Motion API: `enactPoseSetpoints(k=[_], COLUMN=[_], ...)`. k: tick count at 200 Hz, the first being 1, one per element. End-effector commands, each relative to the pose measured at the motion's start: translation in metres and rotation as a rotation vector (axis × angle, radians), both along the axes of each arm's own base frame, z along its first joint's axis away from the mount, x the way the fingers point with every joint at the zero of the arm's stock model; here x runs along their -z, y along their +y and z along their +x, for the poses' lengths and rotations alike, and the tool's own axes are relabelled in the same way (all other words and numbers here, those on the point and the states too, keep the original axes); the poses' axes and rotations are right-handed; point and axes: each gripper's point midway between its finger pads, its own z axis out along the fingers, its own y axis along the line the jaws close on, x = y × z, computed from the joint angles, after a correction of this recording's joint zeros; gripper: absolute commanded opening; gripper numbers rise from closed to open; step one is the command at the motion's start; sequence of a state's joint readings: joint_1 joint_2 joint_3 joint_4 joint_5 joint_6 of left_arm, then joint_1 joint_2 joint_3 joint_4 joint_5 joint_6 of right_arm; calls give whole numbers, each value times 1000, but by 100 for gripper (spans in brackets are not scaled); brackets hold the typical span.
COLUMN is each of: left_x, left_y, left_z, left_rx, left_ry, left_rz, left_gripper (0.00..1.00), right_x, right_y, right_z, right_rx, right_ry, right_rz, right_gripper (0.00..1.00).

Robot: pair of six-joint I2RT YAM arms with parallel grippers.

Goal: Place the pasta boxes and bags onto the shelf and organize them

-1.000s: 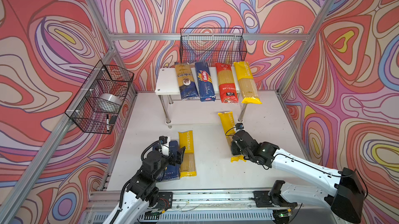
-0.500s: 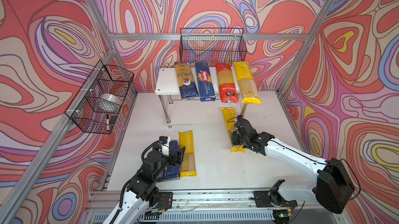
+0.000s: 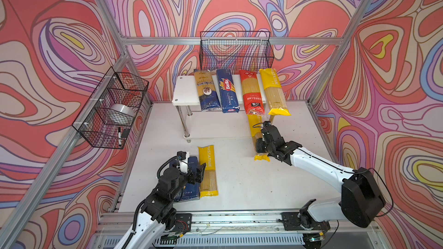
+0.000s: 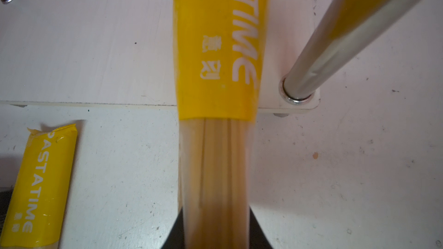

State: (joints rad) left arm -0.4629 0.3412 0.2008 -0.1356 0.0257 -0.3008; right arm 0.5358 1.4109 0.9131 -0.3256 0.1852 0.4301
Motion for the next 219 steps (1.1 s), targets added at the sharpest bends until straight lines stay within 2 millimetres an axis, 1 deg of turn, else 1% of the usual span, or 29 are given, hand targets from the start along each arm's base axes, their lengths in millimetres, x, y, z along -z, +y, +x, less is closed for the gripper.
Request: enactPoseSetpoints(k=[1,38,63,134,168,193,208,219], left_x=[3,3,3,4,3,3,3,3], left_y=[2,1,2,1,1,1,1,1], left_z=[0,0,0,0,0,0,0,0], left_rx=[-10,-6,-7,-5,-6,-5,-4,-5], left_ry=[11,11,10,12,11,11,12,11], left_rz=[-3,-2,-2,-2,-2,-2,-2,-1], left_gripper=[100,100,100,100,100,100,100,100], right_x=[-57,-52,-52,-48,-43,-37,-33,-30], right_y=[9,6,5,2,-4,-6,-8,-9], right_z=[41,59,70,95,106,113,117,120], right_rx=[21,34,44,56,73,83,88,91], right_ry=[-202,-196,-207,-215,-215,-210,-202,-196], right_rz=[76,70,68,47,26,16,11,9], right_gripper=[3,3,3,3,3,7,19,23])
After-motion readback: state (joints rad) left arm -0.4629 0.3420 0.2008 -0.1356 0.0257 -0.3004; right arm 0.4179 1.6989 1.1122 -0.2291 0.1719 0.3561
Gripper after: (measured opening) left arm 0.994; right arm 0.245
